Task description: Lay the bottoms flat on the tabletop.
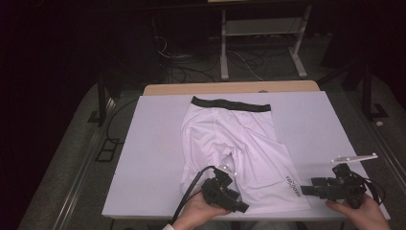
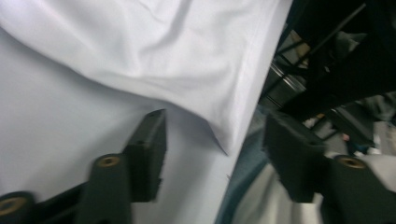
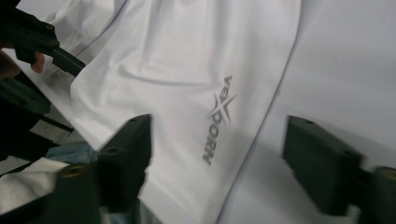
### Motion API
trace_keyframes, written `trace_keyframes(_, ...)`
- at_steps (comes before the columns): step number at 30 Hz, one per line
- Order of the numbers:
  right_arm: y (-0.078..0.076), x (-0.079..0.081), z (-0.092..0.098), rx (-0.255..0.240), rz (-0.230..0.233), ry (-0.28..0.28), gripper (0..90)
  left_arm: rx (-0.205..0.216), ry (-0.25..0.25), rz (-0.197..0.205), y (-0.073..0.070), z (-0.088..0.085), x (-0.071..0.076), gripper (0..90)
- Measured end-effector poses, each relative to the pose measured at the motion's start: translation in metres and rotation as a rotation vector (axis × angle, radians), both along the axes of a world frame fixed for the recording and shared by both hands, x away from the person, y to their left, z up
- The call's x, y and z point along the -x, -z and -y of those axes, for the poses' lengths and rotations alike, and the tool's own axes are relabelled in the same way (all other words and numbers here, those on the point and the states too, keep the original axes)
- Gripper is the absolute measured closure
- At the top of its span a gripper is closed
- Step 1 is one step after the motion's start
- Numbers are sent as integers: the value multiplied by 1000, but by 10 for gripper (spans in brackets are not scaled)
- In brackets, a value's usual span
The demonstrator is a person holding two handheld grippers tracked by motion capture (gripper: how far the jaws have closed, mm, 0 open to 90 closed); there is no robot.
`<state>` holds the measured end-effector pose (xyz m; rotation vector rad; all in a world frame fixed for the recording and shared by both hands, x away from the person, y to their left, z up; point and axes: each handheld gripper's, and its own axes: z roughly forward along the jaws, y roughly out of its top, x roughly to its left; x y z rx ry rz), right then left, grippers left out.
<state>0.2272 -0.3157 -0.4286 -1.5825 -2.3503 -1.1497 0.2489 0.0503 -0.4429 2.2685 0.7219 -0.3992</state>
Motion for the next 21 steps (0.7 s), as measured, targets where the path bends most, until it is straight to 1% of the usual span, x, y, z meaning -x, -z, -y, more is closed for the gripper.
trace_keyframes(1, -2, -4, -1, 7, 16, -1, 156, 7, 2, 13, -1, 0, 0, 331)
trace_keyframes(2, -3, -6, -1, 9, 25, -5, 117, 15, 8, 28, -2, -1, 0, 290)
trace_keyframes(3, -5, -8, -2, 8, 39, -10, 78, 26, 6, 36, -4, -2, -1, 260)
trace_keyframes(4, -7, -11, -2, 7, 51, -12, 6, 38, 6, 45, -6, -3, -2, 239)
trace_keyframes(6, -13, -18, -2, -5, 81, -6, 0, 44, 9, 66, -9, -4, -5, 170)
trace_keyframes(7, -16, -23, -2, -16, 90, -4, 0, 43, 10, 75, -11, -5, -7, 120)
trace_keyframes(8, -18, -28, -3, -25, 98, -7, 0, 40, 7, 79, -12, -6, -10, 83)
trace_keyframes(9, -22, -33, -3, -31, 107, -11, 0, 37, 0, 83, -14, -7, -12, 25)
trace_keyframes(10, -25, -39, -5, -29, 122, -10, 0, 39, -4, 91, -15, -9, -14, 0)
trace_keyframes(12, -31, -48, -8, -21, 160, -12, 0, 57, -23, 116, -18, -14, -16, 0)
trace_keyframes(14, -36, -58, -12, -20, 184, -18, 0, 70, -40, 124, -22, -20, -19, 0)
trace_keyframes(16, -38, -67, -16, -18, 188, -29, 0, 79, -56, 138, -25, -26, -21, 0)
trace_keyframes(21, -42, -91, -25, 2, 187, -36, 0, 83, -95, 171, -31, -41, -26, 0)
